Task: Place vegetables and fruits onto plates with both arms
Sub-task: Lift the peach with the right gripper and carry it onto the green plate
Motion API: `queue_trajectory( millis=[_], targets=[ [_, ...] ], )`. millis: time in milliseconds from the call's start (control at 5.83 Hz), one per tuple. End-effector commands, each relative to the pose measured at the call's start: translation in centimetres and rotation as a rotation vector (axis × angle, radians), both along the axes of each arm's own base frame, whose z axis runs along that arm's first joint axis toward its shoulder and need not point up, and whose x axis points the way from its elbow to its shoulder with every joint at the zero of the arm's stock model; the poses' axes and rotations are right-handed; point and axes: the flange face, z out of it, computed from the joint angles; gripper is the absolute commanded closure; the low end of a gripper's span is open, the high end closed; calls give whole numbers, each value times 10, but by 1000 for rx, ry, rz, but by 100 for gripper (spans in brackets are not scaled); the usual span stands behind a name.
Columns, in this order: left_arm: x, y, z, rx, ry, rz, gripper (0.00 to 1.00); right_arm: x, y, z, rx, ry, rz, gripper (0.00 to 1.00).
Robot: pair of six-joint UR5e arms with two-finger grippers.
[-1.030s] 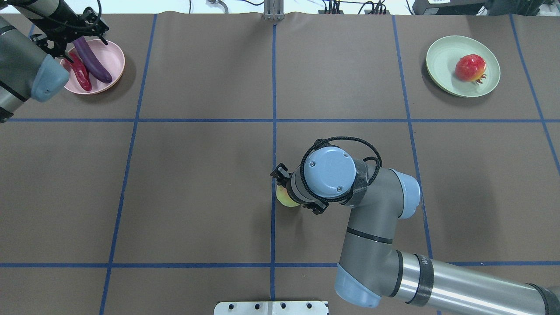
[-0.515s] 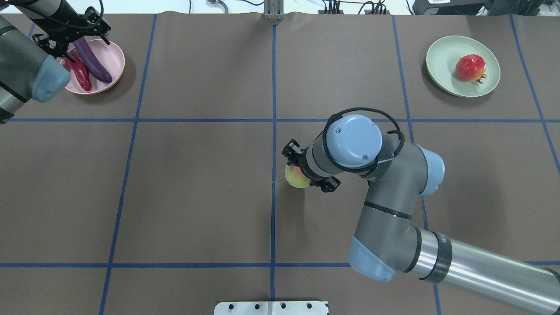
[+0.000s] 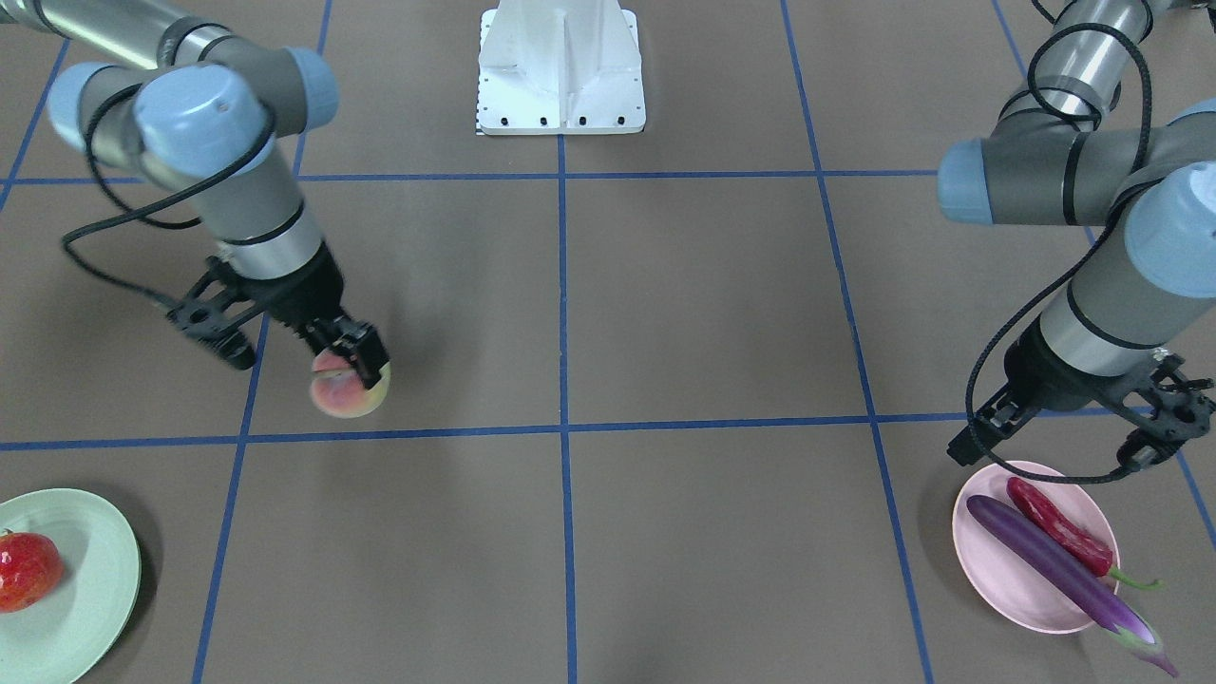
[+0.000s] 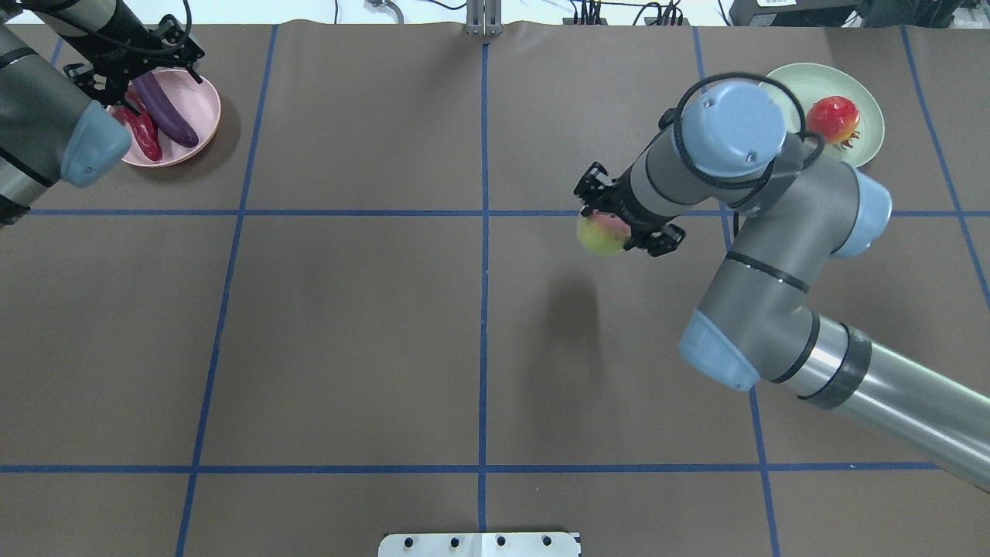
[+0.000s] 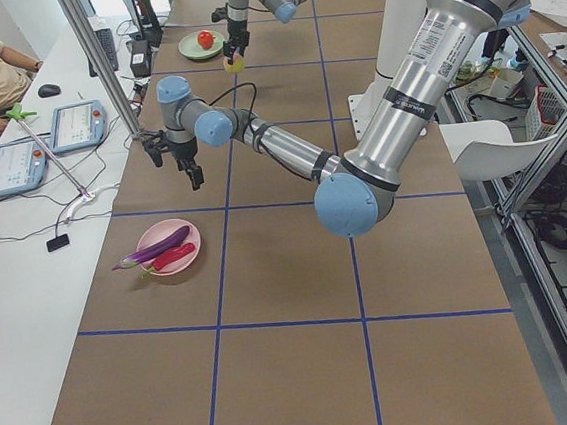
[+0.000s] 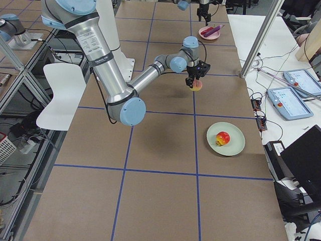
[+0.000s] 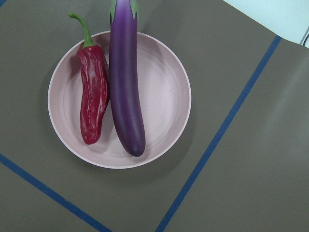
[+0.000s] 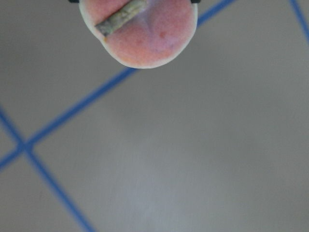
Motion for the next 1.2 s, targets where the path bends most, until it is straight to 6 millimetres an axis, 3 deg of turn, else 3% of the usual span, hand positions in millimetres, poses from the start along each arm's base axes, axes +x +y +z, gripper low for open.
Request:
queue_trajectory(
  millis=[0,172,343,686,858,1030],
  targets=[
    [30,19,-17,-9,10,-15,0,67,-107,86,33,149,-33,100],
    [44,28,-21,-4,4,-15,0,86,-134,132,59,172,-5,100],
    [51,30,-20,-2,-1,-8,0,99,-147,150,83,252,17,100],
    [56,33,-18,-5,-3,1,0,100,-154,192,103,287,38,100],
    [57,34,-17,-6,-4,2,0,99,-154,192,109,288,39,100],
    [60,35,-16,-7,-7,7,0,96,-156,187,118,292,40,1]
  ],
)
